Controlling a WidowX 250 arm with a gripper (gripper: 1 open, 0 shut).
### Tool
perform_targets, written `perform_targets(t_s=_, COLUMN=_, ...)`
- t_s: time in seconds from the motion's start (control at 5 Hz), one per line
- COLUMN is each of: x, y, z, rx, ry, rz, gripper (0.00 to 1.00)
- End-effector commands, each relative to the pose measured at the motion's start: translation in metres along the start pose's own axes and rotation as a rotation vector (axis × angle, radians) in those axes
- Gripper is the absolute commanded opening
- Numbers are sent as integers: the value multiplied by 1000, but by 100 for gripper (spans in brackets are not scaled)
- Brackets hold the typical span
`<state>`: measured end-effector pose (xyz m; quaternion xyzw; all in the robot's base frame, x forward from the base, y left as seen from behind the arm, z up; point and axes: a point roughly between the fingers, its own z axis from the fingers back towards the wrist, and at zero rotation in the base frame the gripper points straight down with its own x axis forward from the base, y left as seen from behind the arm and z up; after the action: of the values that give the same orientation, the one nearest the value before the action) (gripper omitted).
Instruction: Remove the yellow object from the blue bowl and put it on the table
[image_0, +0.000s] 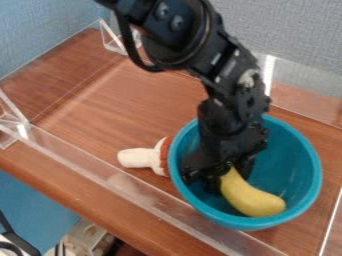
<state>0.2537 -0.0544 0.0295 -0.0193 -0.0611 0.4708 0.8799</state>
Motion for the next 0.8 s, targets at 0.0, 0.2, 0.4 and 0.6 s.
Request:
perform_targets(t_s=0.0, x=18, y=-4, z=5, rx=-13, ry=-4, rz=-16, gripper=0)
perform_targets(t_s=0.2, x=18, y=-6, z=12, rx=-18, ry=2, rz=-40, gripper=0)
perform_targets(t_s=0.4, x=17, y=-8, z=22, rx=-23, ry=9, rz=-64, gripper=0)
perform_targets(t_s=0.6, x=17, y=-11, z=33, rx=-29, ry=17, rz=-90, gripper=0)
